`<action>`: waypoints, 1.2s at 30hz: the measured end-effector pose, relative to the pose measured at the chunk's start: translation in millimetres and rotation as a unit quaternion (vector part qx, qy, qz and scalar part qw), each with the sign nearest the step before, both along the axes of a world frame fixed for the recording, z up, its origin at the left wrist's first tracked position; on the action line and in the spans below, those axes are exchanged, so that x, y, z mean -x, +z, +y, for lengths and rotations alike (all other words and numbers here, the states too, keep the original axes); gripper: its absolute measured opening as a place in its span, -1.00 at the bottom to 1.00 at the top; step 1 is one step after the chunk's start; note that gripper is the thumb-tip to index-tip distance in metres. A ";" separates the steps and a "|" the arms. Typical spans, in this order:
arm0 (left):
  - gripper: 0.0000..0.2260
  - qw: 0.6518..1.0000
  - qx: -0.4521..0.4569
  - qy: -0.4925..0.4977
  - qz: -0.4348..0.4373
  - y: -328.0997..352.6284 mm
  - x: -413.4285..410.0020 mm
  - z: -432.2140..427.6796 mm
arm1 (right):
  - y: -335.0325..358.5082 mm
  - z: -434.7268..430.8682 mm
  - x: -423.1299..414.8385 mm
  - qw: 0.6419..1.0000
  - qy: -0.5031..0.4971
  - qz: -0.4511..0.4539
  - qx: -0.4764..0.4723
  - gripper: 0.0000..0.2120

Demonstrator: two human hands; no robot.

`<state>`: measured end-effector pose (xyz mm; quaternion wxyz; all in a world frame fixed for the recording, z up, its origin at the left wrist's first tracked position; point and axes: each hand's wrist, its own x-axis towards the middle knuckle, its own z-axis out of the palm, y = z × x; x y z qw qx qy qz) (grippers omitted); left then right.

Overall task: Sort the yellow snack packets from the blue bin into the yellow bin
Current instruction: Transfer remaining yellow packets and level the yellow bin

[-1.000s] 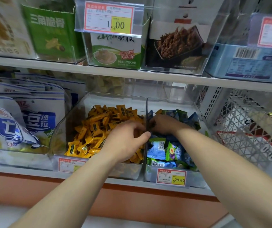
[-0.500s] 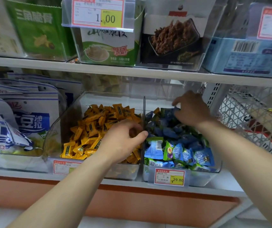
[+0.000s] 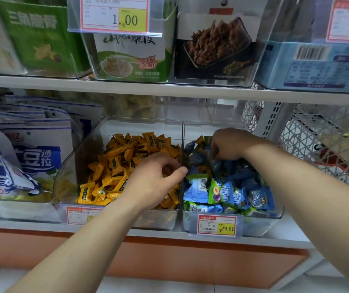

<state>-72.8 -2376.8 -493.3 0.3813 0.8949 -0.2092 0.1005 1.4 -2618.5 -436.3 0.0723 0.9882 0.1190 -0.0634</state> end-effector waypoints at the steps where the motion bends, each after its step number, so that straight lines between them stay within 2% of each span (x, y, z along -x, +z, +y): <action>1: -0.76 1.000 -0.001 0.002 0.000 0.1 -0.2 -0.4 | -1.1 4.0 -1.8 0.999 0.015 -0.030 -0.010 -0.87; 3: -0.79 1.000 0.003 0.005 0.000 0.3 -0.5 -1.2 | -3.6 15.0 -1.0 0.992 0.063 -0.022 -0.104 -0.84; 5: -0.80 1.000 0.006 0.007 -0.001 0.4 -0.7 -1.6 | -8.8 26.7 3.6 0.977 0.095 0.068 -0.179 -0.68; 8: -0.79 1.000 0.003 0.009 -0.001 -0.5 -0.4 -1.4 | -23.8 28.5 -0.9 0.979 0.115 0.127 -0.108 -0.63; 10: -0.78 1.000 0.002 0.007 -0.002 0.0 -0.1 -1.2 | -30.9 23.6 -6.7 0.983 0.104 0.126 -0.087 -0.72; 13: -0.80 1.000 0.000 0.004 0.000 2.5 0.9 -0.4 | -31.0 19.0 -8.7 0.982 0.069 0.107 -0.139 -0.84; 15: -0.83 1.000 0.018 0.005 0.021 3.5 0.9 -0.4 | -23.5 13.4 -5.2 0.976 0.049 0.021 -0.213 -0.78; 16: -0.83 0.999 0.036 0.008 0.030 4.8 1.6 -1.3 | -16.8 10.5 -1.0 0.961 0.039 -0.032 -0.271 -0.77; 18: -0.72 0.996 0.079 0.029 0.016 8.9 3.9 -5.6 | -1.8 8.1 12.6 0.899 0.006 -0.083 -0.430 -0.75; 20: -0.60 0.988 0.151 0.044 -0.008 16.7 5.6 -12.8 | 8.5 14.4 29.9 0.824 0.004 -0.041 -0.564 -0.71; 22: -0.63 0.973 0.229 0.037 0.000 25.4 6.3 -21.6 | 10.3 28.3 43.8 0.792 0.063 -0.004 -0.607 -0.79; 25: -0.75 0.965 0.247 0.085 -0.031 31.4 0.0 -20.6 | 11.8 38.0 52.1 0.725 0.074 0.057 -0.682 -0.89; 26: -0.72 0.964 0.237 0.111 -0.037 33.3 -2.3 -13.9 | 12.7 36.0 50.9 0.729 0.044 0.045 -0.682 -0.90; 27: -0.67 0.968 0.203 0.141 -0.045 33.2 -5.7 -5.0 | 11.9 32.2 47.7 0.767 0.018 0.009 -0.641 -0.91; 29: -0.52 0.974 0.040 0.212 -0.066 30.0 -12.7 12.1 | 4.9 22.9 41.2 0.889 0.013 -0.018 -0.457 -0.88; 30: -0.48 0.969 -0.027 0.236 -0.073 29.8 -13.2 16.9 | -0.9 20.0 38.6 0.934 0.029 0.016 -0.355 -0.84; 31: -0.49 0.967 -0.044 0.236 -0.087 30.5 -11.8 17.4 | -7.5 17.9 36.6 0.961 0.048 0.064 -0.266 -0.80; 33: -0.65 0.977 -0.004 0.175 -0.123 35.7 -4.0 7.3 | -16.0 13.1 34.5 0.981 0.056 0.120 -0.143 -0.74; 35: -0.80 0.976 -0.048 0.131 -0.167 36.3 5.4 -6.4 | -14.0 7.7 32.9 0.990 0.042 0.114 -0.073 -0.74; 36: -0.81 0.976 -0.076 0.112 -0.168 34.5 9.3 -11.0 | -11.9 4.2 30.8 0.994 0.032 0.096 -0.048 -0.76</action>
